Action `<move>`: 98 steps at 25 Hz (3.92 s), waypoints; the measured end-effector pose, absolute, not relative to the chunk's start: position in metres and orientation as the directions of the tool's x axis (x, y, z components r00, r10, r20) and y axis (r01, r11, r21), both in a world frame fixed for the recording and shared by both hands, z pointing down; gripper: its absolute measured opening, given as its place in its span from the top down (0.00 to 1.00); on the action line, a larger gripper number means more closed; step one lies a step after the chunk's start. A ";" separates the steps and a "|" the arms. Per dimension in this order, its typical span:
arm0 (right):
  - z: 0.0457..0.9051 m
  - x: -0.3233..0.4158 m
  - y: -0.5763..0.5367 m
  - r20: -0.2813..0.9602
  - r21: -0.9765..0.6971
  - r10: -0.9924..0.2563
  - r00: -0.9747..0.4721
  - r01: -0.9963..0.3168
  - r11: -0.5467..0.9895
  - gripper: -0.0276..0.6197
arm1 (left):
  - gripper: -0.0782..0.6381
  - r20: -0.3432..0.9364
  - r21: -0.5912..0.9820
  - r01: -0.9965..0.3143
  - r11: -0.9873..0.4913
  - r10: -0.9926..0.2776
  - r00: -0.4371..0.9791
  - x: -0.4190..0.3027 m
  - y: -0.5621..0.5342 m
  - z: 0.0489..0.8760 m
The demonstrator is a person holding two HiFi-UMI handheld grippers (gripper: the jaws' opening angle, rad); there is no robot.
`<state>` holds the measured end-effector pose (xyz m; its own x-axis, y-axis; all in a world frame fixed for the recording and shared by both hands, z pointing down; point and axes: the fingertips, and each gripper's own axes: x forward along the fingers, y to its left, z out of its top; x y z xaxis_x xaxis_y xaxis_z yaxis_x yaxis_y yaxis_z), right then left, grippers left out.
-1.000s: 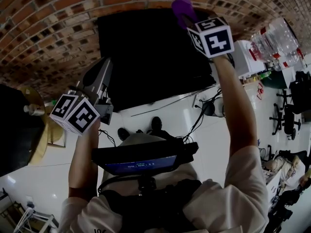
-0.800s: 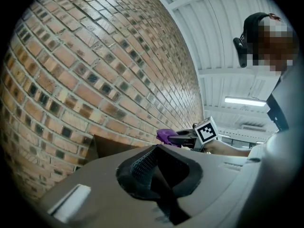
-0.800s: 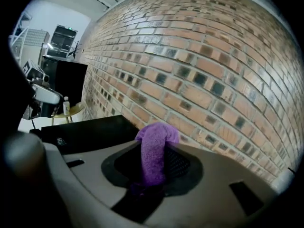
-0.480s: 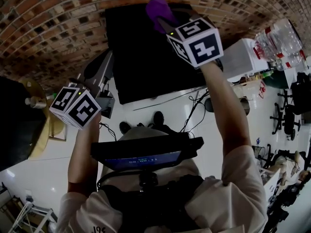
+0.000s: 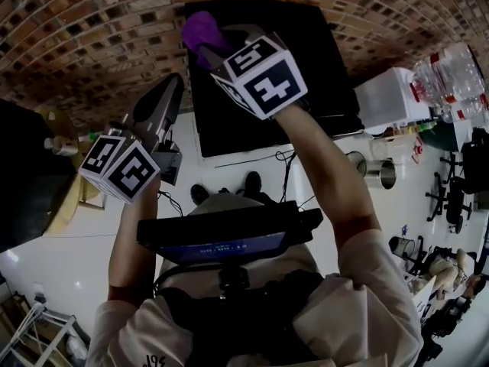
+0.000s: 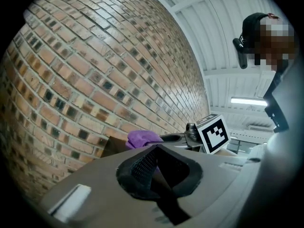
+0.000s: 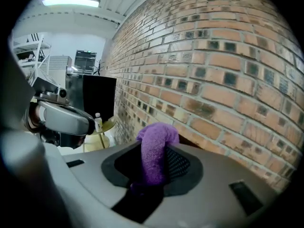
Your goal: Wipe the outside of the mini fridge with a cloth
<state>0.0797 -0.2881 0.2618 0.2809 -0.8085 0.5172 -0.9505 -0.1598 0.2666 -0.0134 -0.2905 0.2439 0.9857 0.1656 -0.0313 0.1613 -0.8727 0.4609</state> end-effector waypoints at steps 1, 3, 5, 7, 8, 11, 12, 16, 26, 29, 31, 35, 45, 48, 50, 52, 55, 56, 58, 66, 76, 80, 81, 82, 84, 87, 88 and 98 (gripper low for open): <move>0.265 0.073 -0.294 0.519 0.253 -0.813 0.263 -0.956 -0.148 0.76 | 0.88 -0.030 0.464 0.156 -0.872 0.161 0.987 -0.015 -0.293 0.245; 0.272 0.060 -0.304 0.527 0.224 -0.819 0.229 -0.966 -0.125 0.76 | 0.88 -0.027 0.471 0.144 -0.870 0.149 0.988 -0.018 -0.297 0.248; 0.281 0.052 -0.308 0.542 0.203 -0.815 0.204 -0.973 -0.109 0.76 | 0.88 -0.023 0.476 0.134 -0.869 0.139 0.990 -0.020 -0.301 0.250; 0.290 0.048 -0.308 0.557 0.192 -0.808 0.190 -0.977 -0.098 0.76 | 0.88 -0.022 0.478 0.130 -0.869 0.136 0.990 -0.019 -0.302 0.251; 0.294 0.048 -0.307 0.563 0.188 -0.805 0.186 -0.978 -0.095 0.76 | 0.88 -0.022 0.477 0.131 -0.869 0.137 0.990 -0.018 -0.302 0.251; 0.301 0.048 -0.303 0.573 0.184 -0.799 0.183 -0.979 -0.092 0.76 | 0.88 -0.021 0.481 0.133 -0.866 0.140 0.990 -0.014 -0.299 0.252; 0.302 0.048 -0.301 0.575 0.186 -0.797 0.184 -0.978 -0.091 0.76 | 0.88 -0.021 0.483 0.134 -0.865 0.142 0.990 -0.013 -0.298 0.252; 0.304 0.049 -0.294 0.578 0.184 -0.794 0.186 -0.978 -0.096 0.76 | 0.88 -0.023 0.483 0.139 -0.864 0.146 0.989 -0.010 -0.294 0.251; 0.305 0.080 -0.251 0.589 0.209 -0.769 0.249 -0.966 -0.152 0.76 | 0.88 -0.019 0.478 0.161 -0.863 0.173 0.985 0.002 -0.273 0.248; 0.305 0.092 -0.233 0.592 0.213 -0.759 0.272 -0.961 -0.178 0.76 | 0.88 -0.021 0.476 0.174 -0.862 0.186 0.982 0.008 -0.264 0.249; 0.305 0.099 -0.222 0.591 0.211 -0.755 0.284 -0.958 -0.195 0.76 | 0.88 -0.016 0.475 0.179 -0.862 0.195 0.981 0.012 -0.258 0.250; 0.304 0.112 -0.201 0.589 0.207 -0.749 0.304 -0.952 -0.224 0.76 | 0.88 -0.005 0.471 0.193 -0.861 0.216 0.976 0.020 -0.244 0.250; 0.307 0.139 -0.151 0.596 0.214 -0.728 0.337 -0.941 -0.260 0.76 | 0.88 0.006 0.456 0.181 -0.871 0.206 0.979 0.029 -0.227 0.246; 0.306 0.148 -0.135 0.600 0.211 -0.721 0.347 -0.938 -0.276 0.76 | 0.88 0.007 0.450 0.186 -0.874 0.211 0.977 0.031 -0.220 0.242; 0.306 0.156 -0.125 0.602 0.207 -0.716 0.354 -0.935 -0.288 0.76 | 0.88 0.008 0.445 0.192 -0.875 0.218 0.976 0.034 -0.215 0.240; 0.307 0.163 -0.115 0.604 0.208 -0.710 0.362 -0.931 -0.298 0.76 | 0.88 0.010 0.444 0.197 -0.874 0.225 0.974 0.037 -0.210 0.240; 0.306 0.172 -0.101 0.606 0.211 -0.700 0.378 -0.925 -0.317 0.76 | 0.88 0.015 0.442 0.206 -0.873 0.237 0.971 0.041 -0.203 0.241; 0.306 0.175 -0.096 0.607 0.211 -0.696 0.384 -0.922 -0.324 0.76 | 0.88 0.018 0.442 0.209 -0.873 0.242 0.970 0.042 -0.201 0.241; 0.307 0.181 -0.087 0.609 0.213 -0.688 0.395 -0.917 -0.338 0.76 | 0.88 0.022 0.440 0.216 -0.872 0.251 0.968 0.045 -0.197 0.241; 0.305 0.206 -0.048 0.617 0.237 -0.639 0.458 -0.883 -0.404 0.76 | 0.88 0.026 0.434 0.228 -0.871 0.266 0.964 0.049 -0.191 0.239; 0.305 0.233 -0.007 0.622 0.260 -0.580 0.527 -0.837 -0.481 0.76 | 0.88 0.026 0.434 0.229 -0.871 0.266 0.964 0.046 -0.191 0.238; 0.300 0.242 0.008 0.607 0.298 -0.545 0.579 -0.801 -0.519 0.76 | 0.88 0.023 0.437 0.221 -0.872 0.256 0.966 0.040 -0.197 0.237; 0.297 0.244 0.011 0.601 0.309 -0.538 0.592 -0.792 -0.526 0.76 | 0.88 0.024 0.436 0.215 -0.874 0.251 0.968 0.038 -0.199 0.237; 0.294 0.246 0.014 0.594 0.317 -0.532 0.603 -0.783 -0.535 0.76 | 0.88 0.029 0.432 0.206 -0.878 0.242 0.970 0.036 -0.203 0.237; 0.289 0.248 0.018 0.581 0.327 -0.522 0.624 -0.767 -0.553 0.76 | 0.88 0.050 0.416 0.174 -0.892 0.213 0.976 0.033 -0.211 0.241; 0.280 0.245 0.020 0.565 0.330 -0.516 0.644 -0.749 -0.574 0.76 | 0.88 0.072 0.395 0.127 -0.910 0.168 0.983 0.026 -0.226 0.245; 0.277 0.243 0.020 0.559 0.332 -0.517 0.648 -0.746 -0.577 0.76 | 0.88 0.070 0.394 0.117 -0.912 0.157 0.985 0.024 -0.231 0.245; 0.253 0.177 -0.046 0.501 0.306 -0.618 0.606 -0.792 -0.528 0.76 | 0.76 0.015 0.379 0.106 -0.919 0.120 0.993 -0.005 -0.262 0.241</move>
<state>0.1770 -0.0464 0.2527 0.6057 -0.6181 0.5011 -0.7922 -0.5280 0.3061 -0.0045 -0.2619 0.2405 0.9926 0.1201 0.0146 0.1057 -0.9194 0.3790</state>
